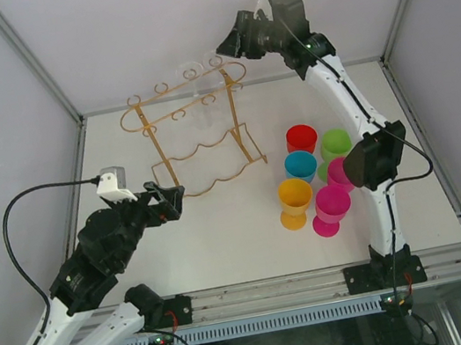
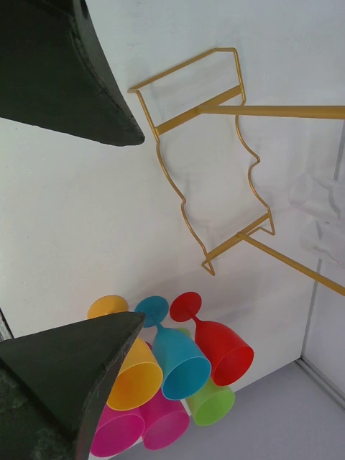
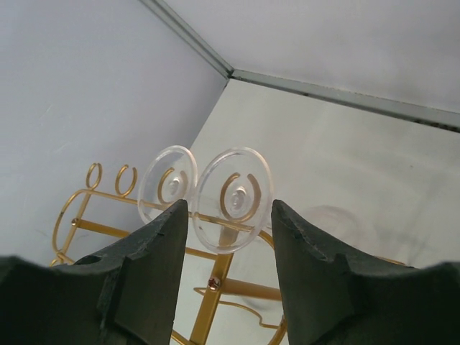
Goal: Take the wine glass off the wine glass rack
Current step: Pick up the wine glass from the wine rack.
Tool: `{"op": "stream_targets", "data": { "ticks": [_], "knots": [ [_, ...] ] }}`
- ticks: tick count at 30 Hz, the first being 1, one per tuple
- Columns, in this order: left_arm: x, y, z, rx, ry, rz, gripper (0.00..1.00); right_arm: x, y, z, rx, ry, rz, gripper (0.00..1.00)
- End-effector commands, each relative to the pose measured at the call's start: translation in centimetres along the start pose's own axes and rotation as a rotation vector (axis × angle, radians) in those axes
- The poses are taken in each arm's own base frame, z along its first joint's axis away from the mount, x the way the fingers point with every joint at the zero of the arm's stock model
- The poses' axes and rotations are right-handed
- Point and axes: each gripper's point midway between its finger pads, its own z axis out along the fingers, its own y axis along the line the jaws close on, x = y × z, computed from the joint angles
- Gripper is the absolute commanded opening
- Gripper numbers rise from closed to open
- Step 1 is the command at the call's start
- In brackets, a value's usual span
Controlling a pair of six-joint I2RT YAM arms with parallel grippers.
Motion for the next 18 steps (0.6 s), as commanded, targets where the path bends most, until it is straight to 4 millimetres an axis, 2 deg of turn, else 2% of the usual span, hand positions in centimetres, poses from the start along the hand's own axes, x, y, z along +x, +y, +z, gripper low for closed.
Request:
{"op": "stream_targets", "data": {
  "ticks": [1,12,18],
  "knots": [
    [-0.2,0.0,0.3,-0.006,-0.012,-0.021,1.0,-1.8,1.7,0.1,-0.083,-0.046,0.007,0.49],
    [-0.1,0.0,0.3,-0.009,-0.009,-0.023,1.0,-0.6,0.7,0.9,-0.08,-0.007,0.031,0.49],
    [-0.2,0.0,0.2,-0.007,-0.013,-0.024,1.0,-1.0,1.1,0.7,-0.09,-0.017,0.039,0.24]
  ]
}}
